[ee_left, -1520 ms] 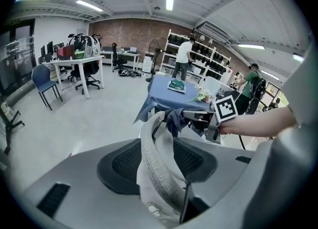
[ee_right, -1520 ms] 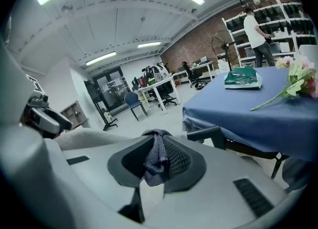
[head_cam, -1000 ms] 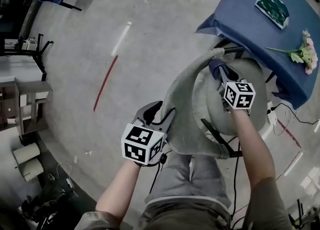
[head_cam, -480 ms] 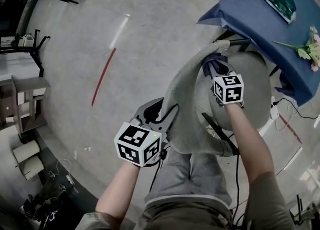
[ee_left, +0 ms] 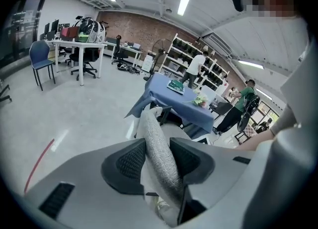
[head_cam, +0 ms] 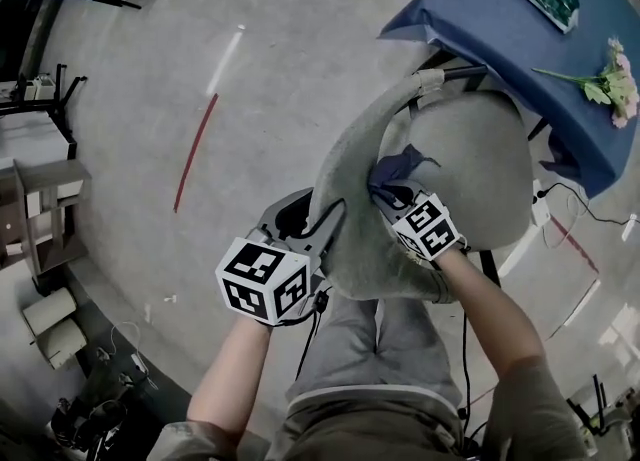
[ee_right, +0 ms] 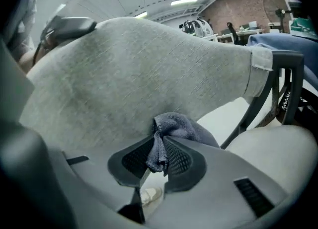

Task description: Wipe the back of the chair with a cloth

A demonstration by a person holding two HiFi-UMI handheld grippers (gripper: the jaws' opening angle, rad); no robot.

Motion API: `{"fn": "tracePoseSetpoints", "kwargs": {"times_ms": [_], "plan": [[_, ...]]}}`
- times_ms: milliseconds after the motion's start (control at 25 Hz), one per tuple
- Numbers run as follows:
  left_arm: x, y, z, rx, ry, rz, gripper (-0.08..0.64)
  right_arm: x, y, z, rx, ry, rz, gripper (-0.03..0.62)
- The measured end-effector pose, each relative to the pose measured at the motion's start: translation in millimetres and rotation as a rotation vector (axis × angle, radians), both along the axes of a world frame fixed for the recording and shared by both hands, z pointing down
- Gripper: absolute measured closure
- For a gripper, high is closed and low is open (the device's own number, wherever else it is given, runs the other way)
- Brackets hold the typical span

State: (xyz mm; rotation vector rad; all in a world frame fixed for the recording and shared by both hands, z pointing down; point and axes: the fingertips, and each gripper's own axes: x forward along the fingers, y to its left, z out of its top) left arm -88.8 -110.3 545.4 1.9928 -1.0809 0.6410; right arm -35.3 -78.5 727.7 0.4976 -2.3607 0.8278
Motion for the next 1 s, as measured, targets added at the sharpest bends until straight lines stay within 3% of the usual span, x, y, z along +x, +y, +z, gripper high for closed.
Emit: {"fn": "tracePoseSetpoints", "kwargs": {"times_ms": [320, 480, 560, 680, 800, 1000], "plan": [[1, 0, 2, -0.012, 0.006, 0.004, 0.387, 48, 130, -24, -0.166, 0.002, -0.470, 0.522], [3, 0, 2, -0.006, -0.001, 0.015, 0.383, 89, 163, -39, -0.342, 0.009, -0.584, 0.522], [3, 0, 2, -0.002, 0.003, 0.011, 0.383, 103, 172, -39, -0.380, 0.044, -0.643, 0.522], [1, 2, 2, -0.004, 0.021, -0.014, 0.382, 101, 175, -33, -0.378, 0.064, -0.711, 0.522], [2, 0, 3, 0.000, 0.007, -0.010, 0.380, 76, 157, -30, -0.295, 0.070, -0.766, 0.522], [2, 0, 4, 0.005, -0.008, -0.036, 0.382, 10, 78, -31, -0.129, 0.020, -0.682, 0.522]]}}
